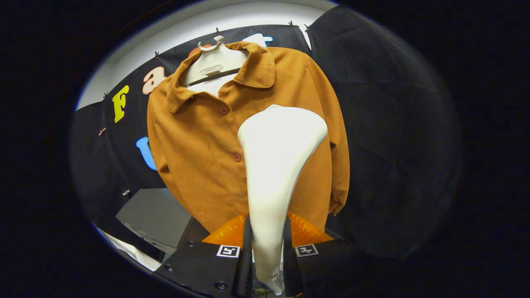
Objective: Iron the clothes twice with a garment steamer, once on the left side and once on the right side.
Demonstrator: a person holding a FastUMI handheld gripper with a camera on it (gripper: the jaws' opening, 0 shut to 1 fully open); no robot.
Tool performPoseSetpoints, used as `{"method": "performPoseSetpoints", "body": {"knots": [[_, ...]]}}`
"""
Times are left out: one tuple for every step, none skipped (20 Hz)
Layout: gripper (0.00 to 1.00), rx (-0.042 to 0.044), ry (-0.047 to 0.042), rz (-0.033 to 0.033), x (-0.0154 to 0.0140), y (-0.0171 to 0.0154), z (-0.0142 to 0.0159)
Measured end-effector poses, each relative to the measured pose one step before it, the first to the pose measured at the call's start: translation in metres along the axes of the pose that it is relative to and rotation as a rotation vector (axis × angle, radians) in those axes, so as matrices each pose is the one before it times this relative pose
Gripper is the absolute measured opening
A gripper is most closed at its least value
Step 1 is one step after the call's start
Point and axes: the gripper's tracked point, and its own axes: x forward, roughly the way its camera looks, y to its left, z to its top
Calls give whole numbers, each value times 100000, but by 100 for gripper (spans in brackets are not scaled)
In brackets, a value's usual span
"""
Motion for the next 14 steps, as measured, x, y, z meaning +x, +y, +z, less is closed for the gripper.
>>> {"method": "performPoseSetpoints", "body": {"knots": [[33, -320, -42, 309, 359, -434, 608], [33, -645, -299, 488, 604, -309, 501], [33, -350, 36, 794, 380, -171, 373], [33, -308, 425, 1095, 489, -104, 227], [33, -597, 695, 1478, 544, 11, 190], [33, -532, 1044, 1052, 648, -111, -108], [33, -421, 1725, 658, 694, -144, -295], [33, 84, 1763, 1283, 514, 0, -453], [33, 1278, 1510, 1838, 467, -152, -456], [33, 1291, 1373, 1379, 300, -181, -609], [33, 1129, 1564, 1104, 333, -124, -658], [33, 1242, 2114, 907, 451, -185, -998], [33, 864, 2533, 407, 425, -236, -974], [33, 703, 2804, -395, 659, -426, -1238]]}}
